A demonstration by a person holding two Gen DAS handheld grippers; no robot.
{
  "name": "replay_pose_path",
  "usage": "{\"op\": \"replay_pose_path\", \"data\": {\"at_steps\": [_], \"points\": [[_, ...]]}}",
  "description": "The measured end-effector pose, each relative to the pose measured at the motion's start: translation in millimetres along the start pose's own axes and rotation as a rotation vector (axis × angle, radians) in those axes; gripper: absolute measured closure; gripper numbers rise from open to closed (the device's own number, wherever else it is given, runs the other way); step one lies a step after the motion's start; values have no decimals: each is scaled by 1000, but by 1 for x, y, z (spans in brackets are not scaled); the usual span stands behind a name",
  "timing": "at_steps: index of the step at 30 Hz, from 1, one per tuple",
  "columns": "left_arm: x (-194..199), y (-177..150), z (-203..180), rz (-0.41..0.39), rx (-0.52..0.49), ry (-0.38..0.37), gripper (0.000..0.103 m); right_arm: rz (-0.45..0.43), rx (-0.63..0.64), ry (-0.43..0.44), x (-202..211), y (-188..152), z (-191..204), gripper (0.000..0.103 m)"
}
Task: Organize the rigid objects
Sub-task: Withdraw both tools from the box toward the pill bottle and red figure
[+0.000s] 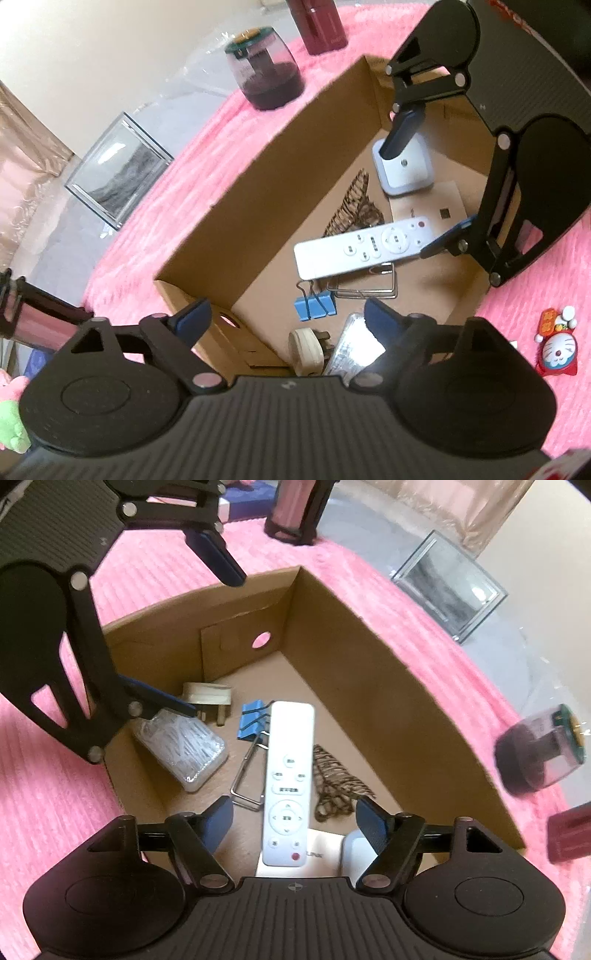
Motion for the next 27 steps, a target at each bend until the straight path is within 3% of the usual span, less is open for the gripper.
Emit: {"op": "replay_pose_path", "data": {"at_steps": [12,27], "points": [[50,-4,-12,-69,35,53,9,-37,-37,-37,44,-11,4,20],[119,-14,-30,-218,244,149,9,-171,-213,-63,106,-35,18,19]]}}
Point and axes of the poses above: each gripper's, at about its wrist camera, not at the fingertips, and x roughly against the way its jaws point, z to its left, y to its top, the point moved 3 cm from there along -x, roughly the way its jaws point, and after that the axes turned 9 degrees about -x, right-handed, at the moved point
